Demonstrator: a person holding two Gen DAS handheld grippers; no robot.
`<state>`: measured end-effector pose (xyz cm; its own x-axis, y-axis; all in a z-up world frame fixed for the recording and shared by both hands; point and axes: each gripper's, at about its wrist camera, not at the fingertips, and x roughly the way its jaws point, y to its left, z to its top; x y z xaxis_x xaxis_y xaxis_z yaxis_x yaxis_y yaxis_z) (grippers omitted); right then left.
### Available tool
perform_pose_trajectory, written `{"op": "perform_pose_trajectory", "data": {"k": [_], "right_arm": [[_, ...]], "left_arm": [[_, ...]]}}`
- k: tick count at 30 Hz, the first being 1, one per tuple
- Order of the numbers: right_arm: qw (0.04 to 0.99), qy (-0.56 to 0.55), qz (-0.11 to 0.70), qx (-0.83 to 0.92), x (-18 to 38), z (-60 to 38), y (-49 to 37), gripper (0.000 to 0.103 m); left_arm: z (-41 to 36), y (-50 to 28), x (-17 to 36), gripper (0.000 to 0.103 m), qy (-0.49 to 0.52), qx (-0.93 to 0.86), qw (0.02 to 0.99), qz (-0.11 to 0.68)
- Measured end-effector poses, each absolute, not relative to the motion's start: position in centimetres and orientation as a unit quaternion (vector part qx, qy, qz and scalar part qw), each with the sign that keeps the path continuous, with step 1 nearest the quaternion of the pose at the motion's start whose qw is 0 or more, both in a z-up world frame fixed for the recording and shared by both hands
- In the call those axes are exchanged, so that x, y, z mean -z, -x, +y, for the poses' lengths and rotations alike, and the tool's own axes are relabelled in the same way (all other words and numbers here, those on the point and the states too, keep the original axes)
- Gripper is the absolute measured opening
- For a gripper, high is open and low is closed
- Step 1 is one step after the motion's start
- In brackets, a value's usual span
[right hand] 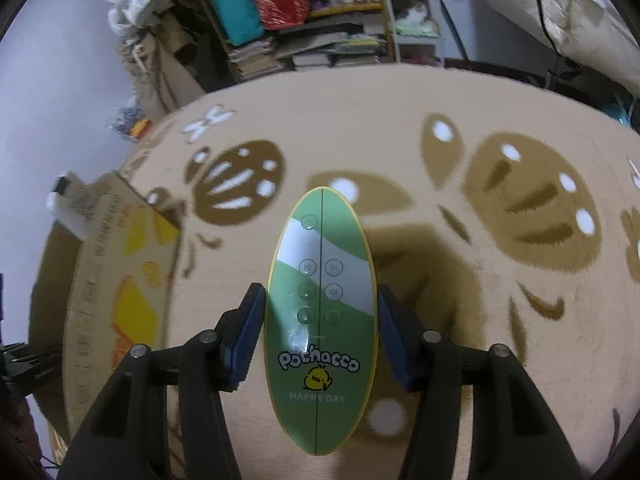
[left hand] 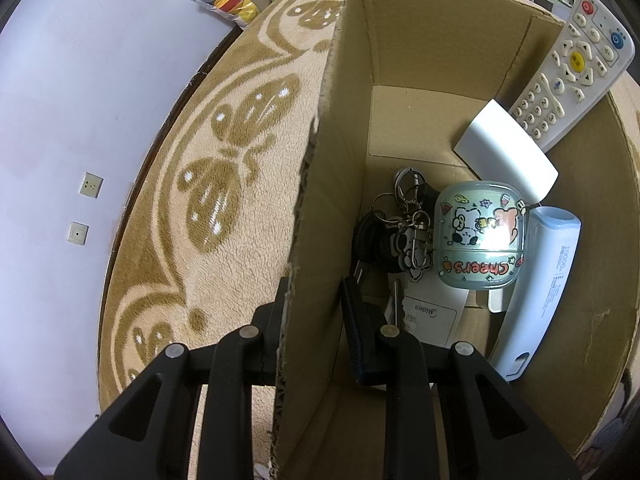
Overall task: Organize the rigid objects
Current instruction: 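Carry the Pochacco case into the box with the right tool and release it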
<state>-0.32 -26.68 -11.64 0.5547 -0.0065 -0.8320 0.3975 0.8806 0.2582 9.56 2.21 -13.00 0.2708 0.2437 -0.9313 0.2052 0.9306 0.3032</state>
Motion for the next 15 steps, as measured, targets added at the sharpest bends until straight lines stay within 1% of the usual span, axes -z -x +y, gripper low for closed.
{"op": "perform_pose_trajectory", "data": {"k": [15], "right_arm": [[0.902, -0.175, 0.393, 0.031, 4.9, -20.7, -0.7, 0.059]], "left_arm": [[2.3, -9.6, 13.0, 0.024, -0.186, -0.012, 0.775, 0.604]]}}
